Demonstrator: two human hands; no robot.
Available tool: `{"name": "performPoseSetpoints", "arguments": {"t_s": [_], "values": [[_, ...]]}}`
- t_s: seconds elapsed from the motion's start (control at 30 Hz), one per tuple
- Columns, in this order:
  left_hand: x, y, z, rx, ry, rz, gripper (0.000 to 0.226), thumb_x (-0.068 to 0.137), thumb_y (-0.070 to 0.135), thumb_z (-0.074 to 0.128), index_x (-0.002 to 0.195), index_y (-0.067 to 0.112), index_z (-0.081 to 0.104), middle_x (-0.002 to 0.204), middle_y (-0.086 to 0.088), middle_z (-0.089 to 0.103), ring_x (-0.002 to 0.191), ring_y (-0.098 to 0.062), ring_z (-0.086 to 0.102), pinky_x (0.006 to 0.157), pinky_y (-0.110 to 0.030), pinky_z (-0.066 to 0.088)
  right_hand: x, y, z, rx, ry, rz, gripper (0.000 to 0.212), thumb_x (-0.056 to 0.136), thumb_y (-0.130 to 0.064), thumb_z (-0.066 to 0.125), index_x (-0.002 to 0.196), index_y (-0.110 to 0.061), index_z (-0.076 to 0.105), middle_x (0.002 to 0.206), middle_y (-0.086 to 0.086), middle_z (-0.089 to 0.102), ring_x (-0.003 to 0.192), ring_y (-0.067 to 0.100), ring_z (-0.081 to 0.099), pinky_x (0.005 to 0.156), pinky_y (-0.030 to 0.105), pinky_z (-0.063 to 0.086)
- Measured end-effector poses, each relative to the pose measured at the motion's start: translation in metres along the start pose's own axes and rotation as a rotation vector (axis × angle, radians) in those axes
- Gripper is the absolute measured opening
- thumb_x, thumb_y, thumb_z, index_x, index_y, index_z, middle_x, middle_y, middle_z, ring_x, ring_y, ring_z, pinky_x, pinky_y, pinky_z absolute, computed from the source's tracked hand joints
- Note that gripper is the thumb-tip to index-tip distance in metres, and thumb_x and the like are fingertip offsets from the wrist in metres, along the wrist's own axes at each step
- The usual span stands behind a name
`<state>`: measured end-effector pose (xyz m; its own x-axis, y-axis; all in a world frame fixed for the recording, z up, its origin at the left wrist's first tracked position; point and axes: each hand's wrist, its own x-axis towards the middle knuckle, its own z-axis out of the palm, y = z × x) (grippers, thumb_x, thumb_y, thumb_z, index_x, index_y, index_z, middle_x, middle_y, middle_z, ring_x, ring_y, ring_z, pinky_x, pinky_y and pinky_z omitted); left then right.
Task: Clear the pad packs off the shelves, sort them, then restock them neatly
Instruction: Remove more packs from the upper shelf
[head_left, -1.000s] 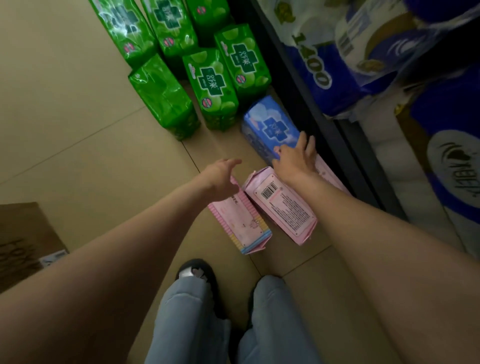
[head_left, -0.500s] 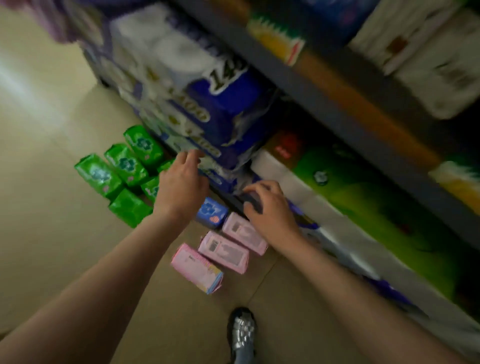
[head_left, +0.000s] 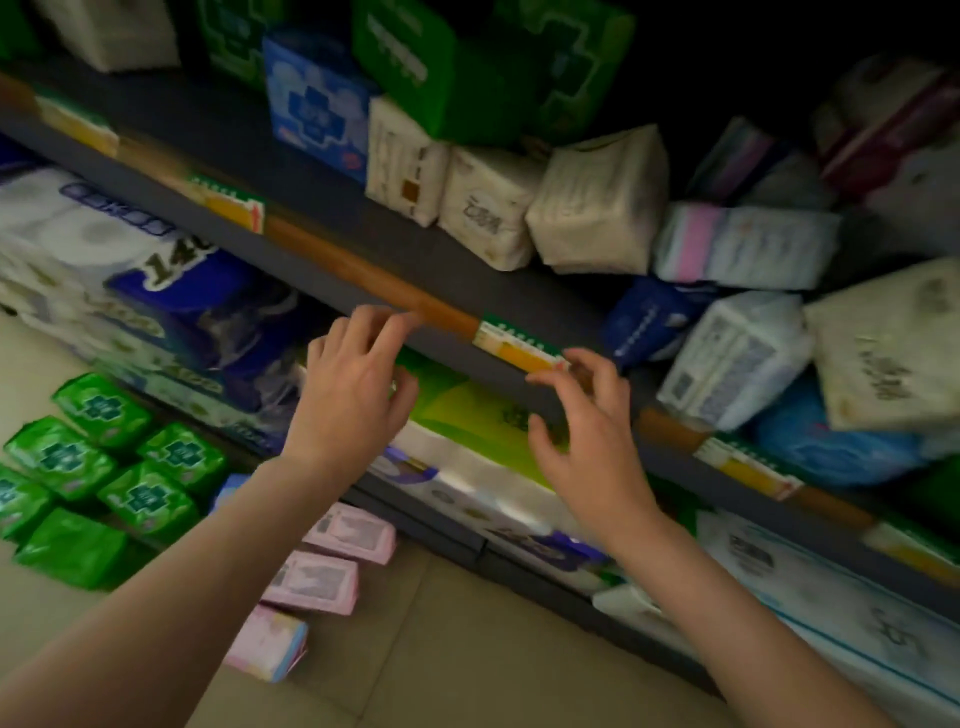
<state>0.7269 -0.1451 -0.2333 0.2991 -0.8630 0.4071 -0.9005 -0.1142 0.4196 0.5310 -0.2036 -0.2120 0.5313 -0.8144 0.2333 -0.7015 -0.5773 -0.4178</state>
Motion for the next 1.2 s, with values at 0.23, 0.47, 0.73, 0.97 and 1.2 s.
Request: {"name": "performPoseSetpoints", "arguments": {"t_s": [0.23,0.47,0.73,0.97,1.2], "values": [[0.006,0.119,0.016,-0.041,0.004,0.054,0.040,0.080,0.019,0.054,0.119,0.010,0.055,0.112,-0.018,0.051,0.099,-0.040,0.050,0.080,-0.048,0.040,-0.031,0.081,-0.104,-0.355,0.328,-0.126,0.056,0.072,-0.013,0.064,0.126,-0.011,0.050,0.140,0.022,0.031,0.129,0.037,0.026,0.105,0.054,0.028],[0.008,0.237,0.028,-0.107,0.027,0.183,0.040,0.078,0.022,0.052,0.117,0.013,0.054,0.108,-0.017,0.052,0.090,-0.038,0.053,0.074,-0.048,0.044,-0.028,0.160,-0.229,-0.411,0.033,0.199,0.107,0.062,-0.044,0.081,0.148,-0.026,0.019,0.154,0.013,0.013,0.140,0.037,0.014,0.113,0.051,0.015],[-0.020,0.289,0.039,-0.128,-0.052,0.124,0.048,0.079,0.008,0.067,0.124,0.012,0.053,0.119,-0.016,0.047,0.102,-0.034,0.050,0.085,-0.053,0.045,-0.013,0.161,-0.189,0.314,0.294,0.573,0.096,0.070,-0.051,0.074,0.145,-0.020,0.021,0.144,0.012,0.030,0.133,0.031,0.030,0.102,0.040,0.035],[-0.033,0.278,0.020,-0.040,-0.017,0.310,0.081,0.070,0.049,0.054,0.141,0.016,0.032,0.145,-0.008,0.033,0.129,-0.029,0.031,0.102,-0.047,0.030,-0.096,0.151,-0.206,0.191,0.089,0.077,0.087,0.063,-0.038,0.078,0.136,-0.024,0.034,0.125,0.003,0.036,0.116,0.021,0.040,0.098,0.037,0.040],[-0.058,0.262,0.052,0.130,-0.331,0.546,0.103,0.056,0.070,0.048,0.140,0.014,0.028,0.127,-0.009,0.053,0.116,-0.026,0.043,0.100,-0.051,0.032,-0.136,0.165,-0.189,0.125,-0.306,-0.096,0.089,0.064,-0.035,0.080,0.137,-0.027,0.030,0.127,-0.007,0.037,0.117,0.009,0.038,0.092,0.025,0.035]]}}
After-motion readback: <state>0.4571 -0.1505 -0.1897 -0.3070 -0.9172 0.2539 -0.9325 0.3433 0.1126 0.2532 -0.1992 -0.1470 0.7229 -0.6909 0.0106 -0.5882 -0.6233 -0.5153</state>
